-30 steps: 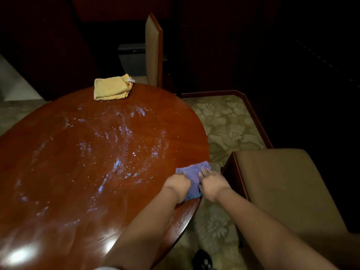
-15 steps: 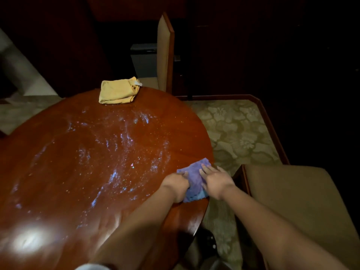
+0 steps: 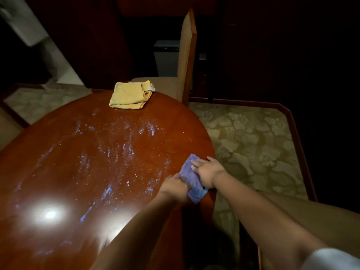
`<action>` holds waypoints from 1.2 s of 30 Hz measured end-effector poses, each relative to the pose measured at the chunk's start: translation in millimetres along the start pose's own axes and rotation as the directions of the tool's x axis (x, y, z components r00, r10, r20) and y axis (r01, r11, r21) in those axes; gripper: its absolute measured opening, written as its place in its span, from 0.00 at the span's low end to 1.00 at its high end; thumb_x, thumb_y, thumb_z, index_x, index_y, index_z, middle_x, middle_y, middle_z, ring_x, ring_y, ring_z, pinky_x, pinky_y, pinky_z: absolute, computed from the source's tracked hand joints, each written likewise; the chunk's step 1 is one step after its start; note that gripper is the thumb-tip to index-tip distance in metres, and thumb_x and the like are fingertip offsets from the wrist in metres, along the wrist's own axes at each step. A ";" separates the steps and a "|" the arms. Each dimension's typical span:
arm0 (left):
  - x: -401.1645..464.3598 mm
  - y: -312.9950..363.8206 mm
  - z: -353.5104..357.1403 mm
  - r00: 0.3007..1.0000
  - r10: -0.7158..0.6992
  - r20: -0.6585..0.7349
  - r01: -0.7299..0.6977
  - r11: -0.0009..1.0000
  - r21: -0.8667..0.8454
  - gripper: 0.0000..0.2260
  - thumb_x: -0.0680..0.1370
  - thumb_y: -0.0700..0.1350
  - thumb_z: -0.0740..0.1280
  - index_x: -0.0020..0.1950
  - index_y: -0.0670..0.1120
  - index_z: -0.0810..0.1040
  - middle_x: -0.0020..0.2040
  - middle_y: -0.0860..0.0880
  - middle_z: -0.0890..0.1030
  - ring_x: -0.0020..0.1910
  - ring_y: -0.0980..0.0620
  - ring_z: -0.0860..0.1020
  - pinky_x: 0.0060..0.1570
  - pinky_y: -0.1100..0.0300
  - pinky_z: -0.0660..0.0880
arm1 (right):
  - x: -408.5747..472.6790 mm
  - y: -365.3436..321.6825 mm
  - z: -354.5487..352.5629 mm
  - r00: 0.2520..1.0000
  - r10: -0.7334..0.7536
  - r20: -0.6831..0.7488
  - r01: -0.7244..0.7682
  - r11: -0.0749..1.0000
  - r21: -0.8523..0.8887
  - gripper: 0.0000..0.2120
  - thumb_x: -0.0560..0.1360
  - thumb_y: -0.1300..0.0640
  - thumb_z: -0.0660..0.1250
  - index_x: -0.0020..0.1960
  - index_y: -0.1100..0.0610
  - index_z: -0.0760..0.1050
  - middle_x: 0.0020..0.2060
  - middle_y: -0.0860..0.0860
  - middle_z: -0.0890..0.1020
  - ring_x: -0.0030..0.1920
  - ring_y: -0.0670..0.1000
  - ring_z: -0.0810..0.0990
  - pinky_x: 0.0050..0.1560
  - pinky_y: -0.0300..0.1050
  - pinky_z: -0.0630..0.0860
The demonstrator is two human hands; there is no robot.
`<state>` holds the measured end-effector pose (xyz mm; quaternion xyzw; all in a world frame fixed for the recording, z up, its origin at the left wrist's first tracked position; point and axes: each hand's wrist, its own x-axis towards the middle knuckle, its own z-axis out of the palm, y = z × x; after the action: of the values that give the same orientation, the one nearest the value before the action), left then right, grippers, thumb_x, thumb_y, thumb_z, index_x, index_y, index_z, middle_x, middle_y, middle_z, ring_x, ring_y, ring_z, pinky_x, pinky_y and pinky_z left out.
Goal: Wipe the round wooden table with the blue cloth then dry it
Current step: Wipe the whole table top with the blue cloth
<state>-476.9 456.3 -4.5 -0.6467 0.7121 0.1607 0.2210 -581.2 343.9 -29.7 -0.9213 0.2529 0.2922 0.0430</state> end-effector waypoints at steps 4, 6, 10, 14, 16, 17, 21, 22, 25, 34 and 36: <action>3.6 -1.8 -5.2 0.998 -0.057 0.029 0.059 0.997 -0.044 0.21 0.81 0.51 0.56 0.74 0.52 0.64 0.70 0.42 0.68 0.65 0.42 0.67 0.63 0.52 0.64 | 11.2 4.9 -15.1 0.997 -0.069 -0.025 0.068 0.996 -0.051 0.30 0.80 0.54 0.59 0.78 0.52 0.52 0.78 0.47 0.49 0.77 0.50 0.50 0.76 0.51 0.46; 1.0 1.9 -6.7 0.997 -0.064 0.040 0.067 0.996 -0.067 0.21 0.81 0.51 0.56 0.74 0.52 0.65 0.70 0.43 0.67 0.66 0.42 0.66 0.65 0.52 0.63 | 4.0 3.0 -9.5 0.997 -0.065 -0.050 0.063 0.997 -0.040 0.29 0.81 0.56 0.57 0.78 0.53 0.51 0.78 0.48 0.49 0.77 0.49 0.50 0.76 0.51 0.46; -1.5 9.4 -5.9 0.996 -0.073 0.058 0.076 0.996 -0.046 0.20 0.80 0.51 0.55 0.72 0.53 0.67 0.71 0.44 0.68 0.69 0.45 0.64 0.72 0.49 0.56 | -20.7 3.3 17.0 0.992 -0.013 -0.127 0.019 0.999 0.044 0.26 0.81 0.56 0.54 0.78 0.54 0.52 0.78 0.50 0.50 0.77 0.50 0.51 0.75 0.50 0.45; -1.2 17.5 -3.5 0.998 -0.023 0.060 0.025 0.999 -0.036 0.20 0.80 0.51 0.57 0.73 0.52 0.66 0.73 0.45 0.64 0.74 0.45 0.58 0.74 0.48 0.51 | -44.3 -6.2 38.9 0.987 0.105 -0.120 -0.087 0.986 0.144 0.26 0.83 0.55 0.50 0.79 0.56 0.48 0.78 0.51 0.48 0.77 0.51 0.48 0.75 0.48 0.46; -1.5 23.4 -1.2 0.998 -0.026 0.062 0.029 0.999 -0.045 0.22 0.80 0.51 0.58 0.75 0.52 0.63 0.77 0.43 0.58 0.76 0.44 0.54 0.74 0.48 0.49 | -47.9 -10.6 42.5 0.982 0.146 -0.122 -0.130 0.982 0.136 0.26 0.83 0.56 0.49 0.78 0.58 0.47 0.78 0.52 0.47 0.77 0.51 0.48 0.75 0.48 0.46; -2.1 25.3 0.6 0.997 -0.031 0.076 0.036 0.998 -0.054 0.23 0.80 0.50 0.58 0.76 0.52 0.61 0.78 0.42 0.55 0.77 0.44 0.52 0.74 0.48 0.48 | -47.9 -11.3 42.8 0.981 0.151 -0.123 -0.136 0.983 0.127 0.26 0.83 0.56 0.49 0.78 0.58 0.46 0.78 0.53 0.47 0.77 0.51 0.47 0.75 0.48 0.46; -4.6 24.6 2.4 0.993 -0.048 0.112 0.056 0.995 -0.077 0.24 0.81 0.49 0.57 0.77 0.52 0.58 0.78 0.42 0.50 0.77 0.43 0.50 0.74 0.41 0.42 | -42.5 -8.5 39.9 0.984 0.136 -0.118 -0.128 0.989 0.075 0.27 0.83 0.56 0.49 0.79 0.59 0.45 0.78 0.53 0.46 0.78 0.51 0.46 0.75 0.48 0.45; -4.3 24.0 0.9 0.993 -0.049 0.111 0.058 0.996 -0.071 0.24 0.81 0.49 0.56 0.77 0.52 0.58 0.78 0.43 0.50 0.77 0.43 0.50 0.73 0.40 0.41 | -39.8 -6.3 38.1 0.986 0.126 -0.112 -0.119 0.990 0.073 0.27 0.83 0.56 0.50 0.79 0.59 0.45 0.78 0.53 0.46 0.78 0.51 0.46 0.75 0.48 0.45; 5.8 21.3 -3.6 0.991 -0.074 0.116 0.085 0.992 -0.097 0.23 0.81 0.50 0.56 0.76 0.53 0.60 0.78 0.45 0.54 0.77 0.44 0.54 0.73 0.37 0.41 | -23.8 5.7 27.4 0.994 0.067 -0.090 -0.061 0.996 0.063 0.27 0.83 0.56 0.51 0.79 0.59 0.46 0.78 0.53 0.46 0.78 0.51 0.46 0.75 0.47 0.48; 32.1 -3.4 -8.6 0.977 -0.190 0.094 0.202 0.969 -0.142 0.31 0.78 0.48 0.64 0.78 0.52 0.54 0.77 0.43 0.57 0.76 0.46 0.57 0.74 0.47 0.48 | 50.1 43.9 -28.7 0.953 -0.292 -0.079 0.284 0.953 -0.103 0.29 0.81 0.58 0.57 0.78 0.56 0.51 0.78 0.50 0.49 0.77 0.49 0.50 0.75 0.44 0.53; 40.0 -5.9 -17.2 0.973 -0.203 0.111 0.218 0.964 -0.153 0.29 0.79 0.49 0.62 0.78 0.53 0.54 0.78 0.43 0.54 0.77 0.46 0.54 0.74 0.46 0.47 | 50.5 57.6 -30.8 0.943 -0.300 -0.140 0.287 0.952 -0.110 0.25 0.80 0.56 0.56 0.76 0.56 0.59 0.77 0.51 0.57 0.75 0.50 0.58 0.72 0.45 0.59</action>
<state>-475.5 412.8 -10.4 -0.7265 0.6123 0.2249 0.2161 -558.2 264.6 -28.6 -0.9696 0.1022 0.2207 0.0256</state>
